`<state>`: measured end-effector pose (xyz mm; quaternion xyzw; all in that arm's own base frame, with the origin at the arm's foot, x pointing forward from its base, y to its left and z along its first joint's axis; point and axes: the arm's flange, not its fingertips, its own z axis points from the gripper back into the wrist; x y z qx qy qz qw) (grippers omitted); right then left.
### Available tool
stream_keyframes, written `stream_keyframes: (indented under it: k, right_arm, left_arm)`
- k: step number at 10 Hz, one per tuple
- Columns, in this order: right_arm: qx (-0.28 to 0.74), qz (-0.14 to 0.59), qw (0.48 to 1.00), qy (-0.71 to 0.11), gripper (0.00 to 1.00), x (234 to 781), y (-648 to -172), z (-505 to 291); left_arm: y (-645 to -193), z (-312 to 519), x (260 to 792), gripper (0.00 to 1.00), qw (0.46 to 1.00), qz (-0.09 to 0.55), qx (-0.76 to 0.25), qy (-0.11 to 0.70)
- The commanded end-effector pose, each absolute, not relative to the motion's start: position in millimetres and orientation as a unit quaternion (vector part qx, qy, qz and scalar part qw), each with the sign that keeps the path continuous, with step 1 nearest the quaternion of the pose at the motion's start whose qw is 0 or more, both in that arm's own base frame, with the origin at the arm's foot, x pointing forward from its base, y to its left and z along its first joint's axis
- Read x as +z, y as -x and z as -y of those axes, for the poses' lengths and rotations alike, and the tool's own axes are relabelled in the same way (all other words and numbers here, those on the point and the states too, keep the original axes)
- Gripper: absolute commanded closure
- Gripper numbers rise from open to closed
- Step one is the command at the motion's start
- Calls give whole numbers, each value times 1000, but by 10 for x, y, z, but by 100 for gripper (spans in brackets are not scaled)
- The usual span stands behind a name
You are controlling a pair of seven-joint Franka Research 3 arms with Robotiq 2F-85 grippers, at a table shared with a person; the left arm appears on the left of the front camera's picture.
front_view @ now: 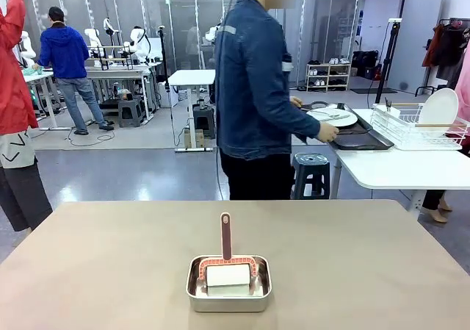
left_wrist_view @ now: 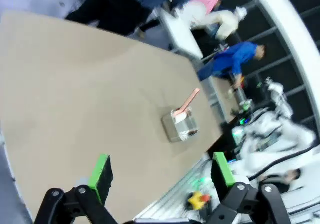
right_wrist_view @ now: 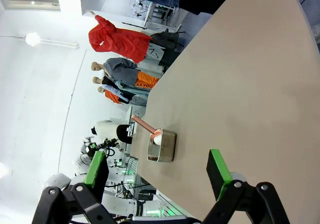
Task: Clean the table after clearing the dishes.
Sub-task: When the right (or left) Handle tray is removed, use the right hand (or left hand) to clean the right (or left) side of the table with the Lint Roller.
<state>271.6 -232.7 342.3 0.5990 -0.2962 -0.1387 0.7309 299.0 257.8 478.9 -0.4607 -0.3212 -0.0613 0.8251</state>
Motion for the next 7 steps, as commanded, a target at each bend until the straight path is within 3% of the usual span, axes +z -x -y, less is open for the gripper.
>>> stream_keyframes:
  k: [1,3,7]
  right_arm:
    - [-141,305,729,-597,0,3437,-2715,2342]
    - [-141,305,729,-597,0,3437,-2715,2342]
    - [-141,305,729,-597,0,3437,-2715,2342]
  left_arm:
    - [-3480,-1590,5458,0,876,284,-181,344]
    - [-3816,-415,5765,0,884,240,-314,249]
    - [-3903,1253,5352,0,839,135,-514,119]
